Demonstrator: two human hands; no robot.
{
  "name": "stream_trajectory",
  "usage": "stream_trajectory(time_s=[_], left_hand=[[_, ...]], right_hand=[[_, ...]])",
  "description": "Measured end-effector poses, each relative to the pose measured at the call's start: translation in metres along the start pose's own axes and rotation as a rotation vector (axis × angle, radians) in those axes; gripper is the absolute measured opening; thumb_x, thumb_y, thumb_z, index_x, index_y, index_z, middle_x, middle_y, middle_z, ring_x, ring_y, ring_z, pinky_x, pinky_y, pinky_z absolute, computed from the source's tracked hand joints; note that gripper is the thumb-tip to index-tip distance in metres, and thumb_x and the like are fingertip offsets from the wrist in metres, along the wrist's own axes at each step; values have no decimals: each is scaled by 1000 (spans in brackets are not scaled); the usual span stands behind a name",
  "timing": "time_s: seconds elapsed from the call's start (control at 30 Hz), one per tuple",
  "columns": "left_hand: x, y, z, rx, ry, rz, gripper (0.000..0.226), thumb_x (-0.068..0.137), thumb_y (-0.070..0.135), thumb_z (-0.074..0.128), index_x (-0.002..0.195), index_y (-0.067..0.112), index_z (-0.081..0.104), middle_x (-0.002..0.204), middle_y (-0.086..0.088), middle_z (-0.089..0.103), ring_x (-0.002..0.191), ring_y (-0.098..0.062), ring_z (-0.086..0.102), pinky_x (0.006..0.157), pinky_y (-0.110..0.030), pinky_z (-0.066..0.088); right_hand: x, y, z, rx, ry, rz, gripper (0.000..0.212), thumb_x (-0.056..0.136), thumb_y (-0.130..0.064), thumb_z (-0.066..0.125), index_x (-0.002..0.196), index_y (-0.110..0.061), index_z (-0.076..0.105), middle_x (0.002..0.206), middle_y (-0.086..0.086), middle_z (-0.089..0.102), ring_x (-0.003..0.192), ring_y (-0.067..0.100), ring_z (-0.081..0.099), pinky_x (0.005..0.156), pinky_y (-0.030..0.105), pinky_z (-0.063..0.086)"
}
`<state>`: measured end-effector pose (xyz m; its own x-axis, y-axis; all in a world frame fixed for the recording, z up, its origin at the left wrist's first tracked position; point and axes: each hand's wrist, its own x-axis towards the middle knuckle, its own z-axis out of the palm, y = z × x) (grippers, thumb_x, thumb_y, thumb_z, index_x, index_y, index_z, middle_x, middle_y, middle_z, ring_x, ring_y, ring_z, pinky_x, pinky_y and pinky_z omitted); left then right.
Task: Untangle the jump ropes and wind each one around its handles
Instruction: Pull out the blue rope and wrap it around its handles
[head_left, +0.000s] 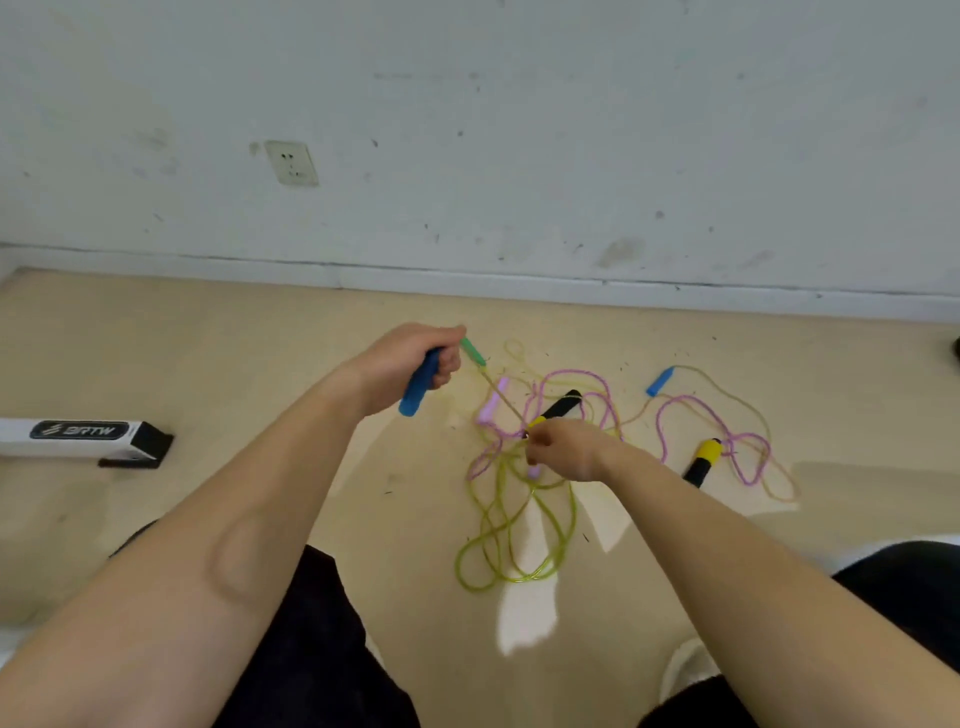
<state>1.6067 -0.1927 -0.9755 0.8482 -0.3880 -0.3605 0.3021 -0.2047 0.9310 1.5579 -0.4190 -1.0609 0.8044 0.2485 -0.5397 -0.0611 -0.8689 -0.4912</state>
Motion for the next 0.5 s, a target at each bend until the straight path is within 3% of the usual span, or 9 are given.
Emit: stream_trajectory(time_s=[0.17, 0.27, 0.4, 0.5], left_hand=[[-8, 10, -12, -335, 258, 54, 40, 105, 33, 46, 68, 17, 48, 66, 2, 47, 50, -13, 41, 60, -28, 33], [-7, 3, -7, -209, 433, 56, 37, 106, 28, 45, 77, 11, 61, 69, -1, 58, 51, -13, 46, 56, -26, 41], [-2, -18, 21, 136, 368, 52, 34, 109, 18, 34, 84, 13, 58, 96, -8, 70, 66, -18, 55, 62, -28, 45], [3, -22, 51, 134, 277, 143, 28, 109, 19, 35, 87, 14, 52, 105, 11, 71, 81, -17, 60, 69, -31, 49]], right_hand=[[-20, 5, -27, 41, 233, -5, 21, 98, -22, 50, 84, -13, 62, 91, 6, 67, 85, 22, 58, 69, 30, 39], [-29, -3, -47, 285, 358, -26, 25, 97, -13, 50, 78, -12, 66, 83, 8, 72, 73, 20, 67, 64, 27, 46], [-50, -29, -80, 654, 245, -133, 21, 103, -10, 46, 96, -5, 65, 85, 10, 72, 67, 18, 66, 59, 26, 51], [-62, -47, -102, 725, 152, -223, 20, 105, -11, 45, 106, -9, 65, 87, 6, 73, 70, 15, 66, 63, 23, 51]])
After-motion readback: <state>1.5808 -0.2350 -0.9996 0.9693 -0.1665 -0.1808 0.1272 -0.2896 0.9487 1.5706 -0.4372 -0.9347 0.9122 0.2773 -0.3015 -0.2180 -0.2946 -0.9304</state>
